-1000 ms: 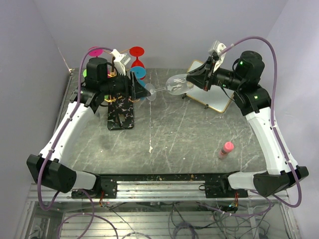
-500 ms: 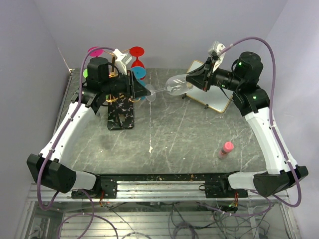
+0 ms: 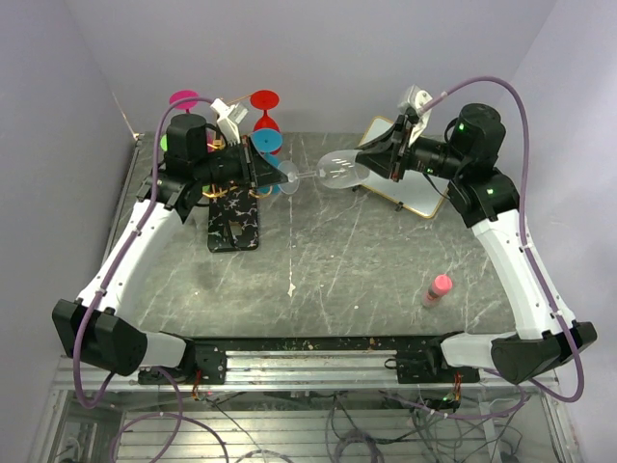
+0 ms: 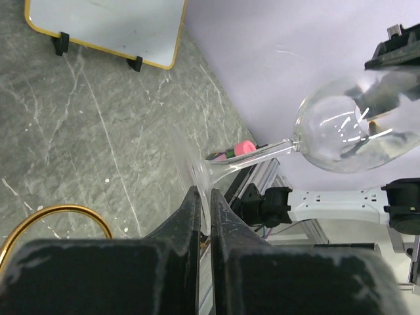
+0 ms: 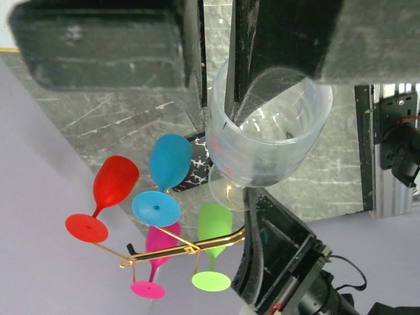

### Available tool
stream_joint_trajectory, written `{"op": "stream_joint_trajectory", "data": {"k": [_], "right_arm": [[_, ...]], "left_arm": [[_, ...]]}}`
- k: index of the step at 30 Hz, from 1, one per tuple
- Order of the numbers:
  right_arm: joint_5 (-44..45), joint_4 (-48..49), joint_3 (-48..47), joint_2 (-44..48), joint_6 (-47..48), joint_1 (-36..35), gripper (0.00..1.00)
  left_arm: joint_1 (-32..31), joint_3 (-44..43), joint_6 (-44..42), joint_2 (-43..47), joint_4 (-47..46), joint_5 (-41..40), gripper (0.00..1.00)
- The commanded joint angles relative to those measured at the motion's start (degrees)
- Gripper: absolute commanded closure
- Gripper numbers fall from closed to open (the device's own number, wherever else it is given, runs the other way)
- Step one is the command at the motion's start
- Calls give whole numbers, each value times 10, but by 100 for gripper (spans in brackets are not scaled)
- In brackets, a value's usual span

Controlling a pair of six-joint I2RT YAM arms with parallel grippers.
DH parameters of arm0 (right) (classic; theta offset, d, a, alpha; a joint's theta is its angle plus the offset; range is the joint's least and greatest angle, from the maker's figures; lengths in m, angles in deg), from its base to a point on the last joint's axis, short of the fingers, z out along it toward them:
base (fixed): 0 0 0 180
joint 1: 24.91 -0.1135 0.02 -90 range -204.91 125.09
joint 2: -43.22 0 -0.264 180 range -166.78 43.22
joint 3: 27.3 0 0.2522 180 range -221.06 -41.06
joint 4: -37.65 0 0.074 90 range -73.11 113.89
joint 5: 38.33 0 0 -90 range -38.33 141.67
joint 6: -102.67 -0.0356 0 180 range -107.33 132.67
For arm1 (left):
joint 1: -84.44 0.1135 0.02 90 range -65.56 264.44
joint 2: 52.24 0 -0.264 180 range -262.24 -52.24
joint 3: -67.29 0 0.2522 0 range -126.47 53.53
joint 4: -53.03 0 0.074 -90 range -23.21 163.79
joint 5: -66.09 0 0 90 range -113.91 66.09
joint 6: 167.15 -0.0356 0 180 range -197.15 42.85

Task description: Place the wine glass upside down on the wine glass rack

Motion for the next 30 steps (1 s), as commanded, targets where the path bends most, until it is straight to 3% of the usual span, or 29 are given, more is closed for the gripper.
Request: {"op": "stream_joint_trajectory", "data": {"k": [1,17,25,30], "right_arm": [[-11,10,7,19,8,1,82],[-11,-53,16,53,74,1,37],[-2,-98,13,84,109,10,23],[0,-99,38,107,115,26,20]], "left_arm": [[14,5,-7,21,-32,20,93],[49,-16,-54,48,1,-18,93],[51,-64,-202,79,95,-112,93],[48,-96,-290,97,147,-149,93]]}}
